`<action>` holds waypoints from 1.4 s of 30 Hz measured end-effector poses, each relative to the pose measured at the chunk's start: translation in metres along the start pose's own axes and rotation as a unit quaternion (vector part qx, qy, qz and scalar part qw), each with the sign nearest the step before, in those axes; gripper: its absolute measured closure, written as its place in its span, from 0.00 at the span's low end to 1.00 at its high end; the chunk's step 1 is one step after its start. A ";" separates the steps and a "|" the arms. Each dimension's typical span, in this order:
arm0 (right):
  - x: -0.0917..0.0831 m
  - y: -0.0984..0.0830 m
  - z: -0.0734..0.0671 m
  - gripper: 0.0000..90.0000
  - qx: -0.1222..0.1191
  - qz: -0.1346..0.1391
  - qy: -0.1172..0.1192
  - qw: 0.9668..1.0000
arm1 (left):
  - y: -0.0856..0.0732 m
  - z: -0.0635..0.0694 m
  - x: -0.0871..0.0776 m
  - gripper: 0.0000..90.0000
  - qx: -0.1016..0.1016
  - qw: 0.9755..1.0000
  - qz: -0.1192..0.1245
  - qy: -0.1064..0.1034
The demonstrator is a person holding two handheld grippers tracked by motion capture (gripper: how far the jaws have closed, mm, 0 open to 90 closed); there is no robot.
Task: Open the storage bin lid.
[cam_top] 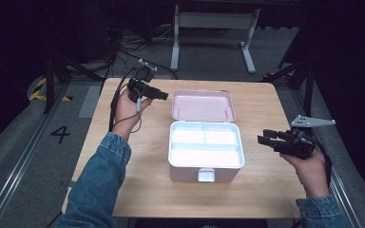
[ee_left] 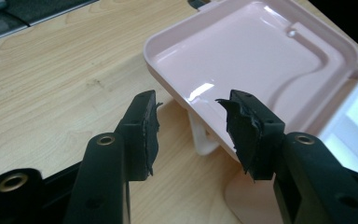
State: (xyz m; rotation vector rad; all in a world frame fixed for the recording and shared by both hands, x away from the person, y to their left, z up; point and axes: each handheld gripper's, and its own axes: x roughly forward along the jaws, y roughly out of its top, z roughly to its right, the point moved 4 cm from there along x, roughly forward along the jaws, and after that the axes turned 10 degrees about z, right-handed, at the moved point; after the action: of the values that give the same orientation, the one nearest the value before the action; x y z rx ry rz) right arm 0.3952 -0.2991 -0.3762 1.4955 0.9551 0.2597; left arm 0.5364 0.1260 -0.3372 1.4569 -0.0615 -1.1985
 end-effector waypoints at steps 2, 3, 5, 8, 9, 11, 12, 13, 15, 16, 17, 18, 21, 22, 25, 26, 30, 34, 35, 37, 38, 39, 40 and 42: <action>0.001 0.001 0.000 0.62 0.000 0.001 0.000 1.000 | -0.004 0.007 -0.009 0.59 0.006 1.000 0.001 -0.002; 0.002 0.001 0.000 0.62 -0.001 0.000 0.002 1.000 | -0.006 0.011 -0.014 0.59 0.013 1.000 0.002 -0.002; 0.002 0.001 0.001 0.62 -0.004 -0.002 -0.001 1.000 | -0.012 0.021 -0.026 0.59 0.027 1.000 0.007 0.003; 0.002 0.002 0.003 0.62 -0.007 -0.003 -0.004 1.000 | -0.018 0.028 -0.035 0.58 0.034 0.999 0.010 0.001; 0.002 0.002 0.003 0.62 -0.007 -0.003 -0.004 1.000 | -0.022 0.032 -0.040 0.58 0.034 0.999 0.010 0.000; 0.001 0.005 0.006 0.62 -0.010 -0.003 -0.008 1.000 | -0.032 0.037 -0.051 0.57 0.044 0.999 0.004 0.001; 0.001 0.006 0.006 0.61 -0.011 -0.003 -0.010 1.000 | -0.037 0.040 -0.056 0.57 0.042 0.999 0.005 0.002; 0.001 0.006 0.006 0.61 -0.011 -0.003 -0.010 1.000 | -0.037 0.040 -0.056 0.57 0.042 0.999 0.005 0.002; 0.002 0.008 0.010 0.61 -0.017 -0.005 -0.017 1.000 | -0.045 0.041 -0.064 0.57 0.045 0.999 0.007 0.005; 0.003 0.009 0.013 0.61 -0.019 -0.009 -0.022 1.000 | -0.052 0.043 -0.070 0.57 0.045 0.999 0.007 0.009; 0.003 0.009 0.013 0.61 -0.019 -0.009 -0.022 1.000 | -0.052 0.043 -0.070 0.57 0.045 0.999 0.007 0.009; 0.004 0.010 0.014 0.60 -0.019 -0.011 -0.024 0.999 | -0.058 0.043 -0.074 0.57 0.048 0.999 0.005 0.017; 0.007 0.012 0.019 0.60 -0.021 -0.017 -0.028 0.999 | -0.071 0.044 -0.083 0.57 0.049 0.998 0.001 0.030; 0.008 0.012 0.021 0.60 -0.023 -0.021 -0.031 0.999 | -0.076 0.044 -0.086 0.57 0.045 0.998 0.002 0.035; 0.011 0.013 0.024 0.59 -0.026 -0.029 -0.036 0.999 | -0.091 0.041 -0.092 0.55 0.046 0.998 -0.007 0.050; 0.011 0.013 0.025 0.59 -0.026 -0.032 -0.038 0.998 | -0.096 0.040 -0.092 0.55 0.040 0.998 -0.017 0.050; 0.014 0.011 0.029 0.59 -0.026 -0.042 -0.042 0.998 | -0.111 0.034 -0.092 0.53 0.032 0.996 -0.043 0.068; 0.017 0.007 0.032 0.58 -0.022 -0.059 -0.052 0.997 | -0.124 0.029 -0.091 0.51 0.023 0.995 -0.058 0.081; 0.017 0.005 0.033 0.58 -0.023 -0.065 -0.054 0.996 | -0.127 0.028 -0.090 0.51 0.020 0.994 -0.062 0.084; 0.019 0.002 0.035 0.58 -0.023 -0.076 -0.058 0.995 | -0.132 0.024 -0.089 0.50 0.021 0.994 -0.067 0.087; 0.019 0.000 0.036 0.58 -0.021 -0.081 -0.061 0.995 | -0.136 0.024 -0.087 0.50 0.010 0.994 -0.066 0.087; 0.020 -0.002 0.038 0.57 -0.021 -0.085 -0.062 0.994 | -0.138 0.021 -0.087 0.50 0.013 0.993 -0.070 0.089; 0.020 -0.003 0.039 0.57 -0.017 -0.088 -0.063 0.994 | -0.141 0.020 -0.085 0.50 0.007 0.994 -0.071 0.087; 0.019 -0.006 0.042 0.57 -0.014 -0.092 -0.065 0.994 | -0.148 0.016 -0.082 0.50 0.002 0.993 -0.079 0.086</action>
State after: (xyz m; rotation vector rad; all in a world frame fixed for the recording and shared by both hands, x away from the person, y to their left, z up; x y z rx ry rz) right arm 0.4327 -0.3167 -0.3972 1.3715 0.9731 0.0420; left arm 0.4025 0.2127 -0.3963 1.5869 0.1723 -1.1934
